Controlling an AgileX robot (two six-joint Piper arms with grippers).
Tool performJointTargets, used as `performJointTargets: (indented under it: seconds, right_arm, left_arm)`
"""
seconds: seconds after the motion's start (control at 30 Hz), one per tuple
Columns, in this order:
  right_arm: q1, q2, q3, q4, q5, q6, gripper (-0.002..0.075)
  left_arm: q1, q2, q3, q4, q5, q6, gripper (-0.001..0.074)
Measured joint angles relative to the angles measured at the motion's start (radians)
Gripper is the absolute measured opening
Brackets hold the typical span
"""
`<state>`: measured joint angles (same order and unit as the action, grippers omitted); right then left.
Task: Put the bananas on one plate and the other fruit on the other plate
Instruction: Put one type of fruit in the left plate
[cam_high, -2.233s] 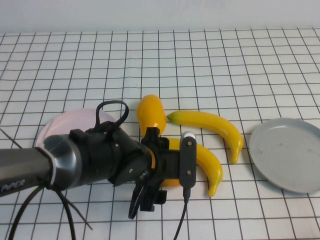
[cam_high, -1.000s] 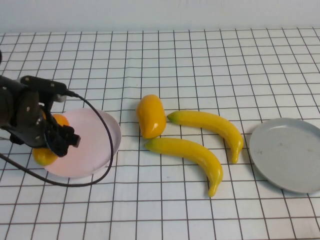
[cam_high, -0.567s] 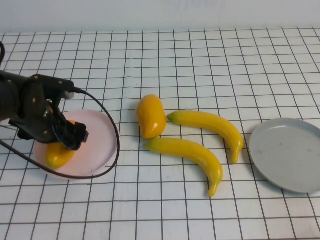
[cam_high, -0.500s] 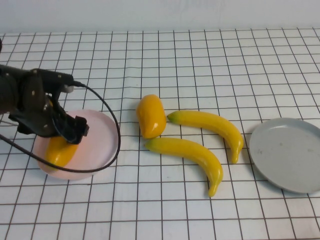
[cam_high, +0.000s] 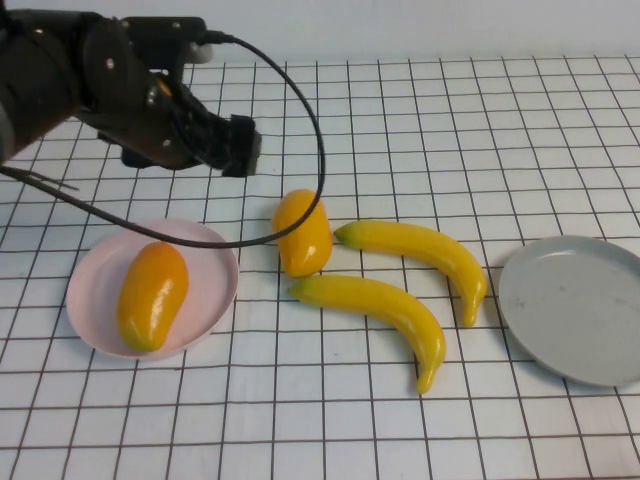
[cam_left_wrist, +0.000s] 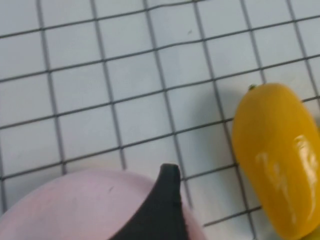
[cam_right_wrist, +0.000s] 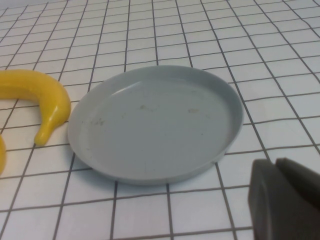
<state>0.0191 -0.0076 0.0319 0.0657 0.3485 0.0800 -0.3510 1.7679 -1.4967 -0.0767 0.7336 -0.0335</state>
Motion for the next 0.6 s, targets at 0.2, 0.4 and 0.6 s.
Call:
performJointTargets:
  seconds: [0.2, 0.4, 0.6]
  right_arm:
    - [0.0, 0.0, 0.0, 0.0, 0.0, 0.0, -0.0015]
    - [0.0, 0.0, 0.0, 0.0, 0.0, 0.0, -0.0015]
    - [0.0, 0.0, 0.0, 0.0, 0.0, 0.0, -0.0015]
  left_arm:
    - [-0.106, 0.115, -0.045, -0.001, -0.09, -0.049, 0.0668]
    - [-0.168, 0.26, -0.136, -0.006, -0.095, -0.06, 0.0668]
    - [-0.175, 0.361, -0.237, 0.01, -0.025, -0.06, 0.0668]
